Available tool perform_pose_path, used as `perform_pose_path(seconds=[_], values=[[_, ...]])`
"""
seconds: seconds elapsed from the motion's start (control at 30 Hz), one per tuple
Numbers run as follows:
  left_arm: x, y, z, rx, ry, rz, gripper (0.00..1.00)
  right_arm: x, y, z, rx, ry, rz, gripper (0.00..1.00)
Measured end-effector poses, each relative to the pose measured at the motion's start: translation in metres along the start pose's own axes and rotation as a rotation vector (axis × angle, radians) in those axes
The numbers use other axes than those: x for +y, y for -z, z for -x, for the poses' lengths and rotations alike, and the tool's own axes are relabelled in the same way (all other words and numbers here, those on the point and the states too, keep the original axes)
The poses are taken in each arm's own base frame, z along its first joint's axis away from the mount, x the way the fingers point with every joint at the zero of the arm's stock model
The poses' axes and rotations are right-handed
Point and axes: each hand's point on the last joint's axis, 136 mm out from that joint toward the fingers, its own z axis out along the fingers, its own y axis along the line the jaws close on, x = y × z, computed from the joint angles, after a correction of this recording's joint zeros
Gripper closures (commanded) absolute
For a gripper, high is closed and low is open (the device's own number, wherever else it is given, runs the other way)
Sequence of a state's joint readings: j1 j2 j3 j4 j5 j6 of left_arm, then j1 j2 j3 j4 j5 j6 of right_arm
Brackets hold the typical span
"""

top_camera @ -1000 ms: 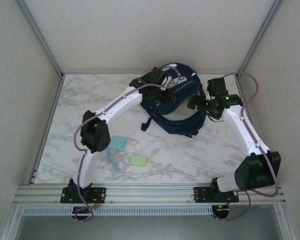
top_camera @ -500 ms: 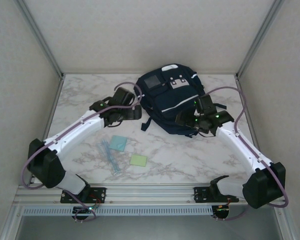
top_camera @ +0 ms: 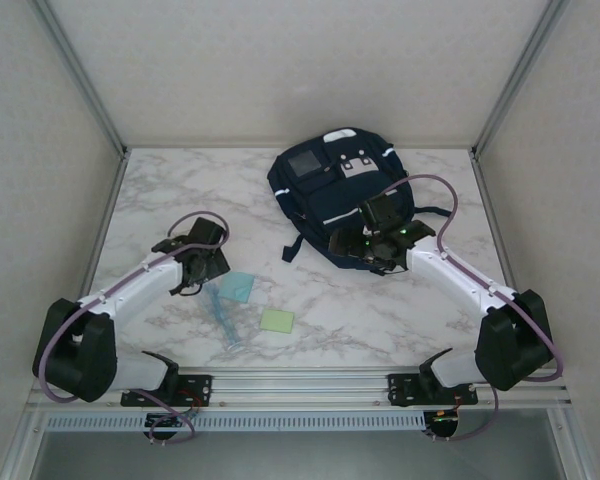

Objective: Pack books, pencil case, and school supplies into a backpack

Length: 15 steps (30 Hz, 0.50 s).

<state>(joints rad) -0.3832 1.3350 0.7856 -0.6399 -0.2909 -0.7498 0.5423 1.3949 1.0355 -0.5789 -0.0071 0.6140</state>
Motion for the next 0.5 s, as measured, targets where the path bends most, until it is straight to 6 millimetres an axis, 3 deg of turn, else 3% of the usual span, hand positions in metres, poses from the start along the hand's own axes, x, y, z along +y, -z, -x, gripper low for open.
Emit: perform_pose_path(seconds=[0.17,0.4,0.5], values=[[0.018,-0.023,-0.010,0.043,0.089,0.032,0.04,-0.002,0.000,0.001,-0.007,0.000,-0.011,0.02],[0.001,-0.048,-0.019,0.094,0.108,-0.021,0.10,-0.002,0.000,0.001,-0.009,0.000,-0.012,0.02],[0.002,-0.050,-0.020,0.098,0.107,-0.010,0.20,-0.002,0.000,0.002,-0.009,0.000,-0.013,0.02]])
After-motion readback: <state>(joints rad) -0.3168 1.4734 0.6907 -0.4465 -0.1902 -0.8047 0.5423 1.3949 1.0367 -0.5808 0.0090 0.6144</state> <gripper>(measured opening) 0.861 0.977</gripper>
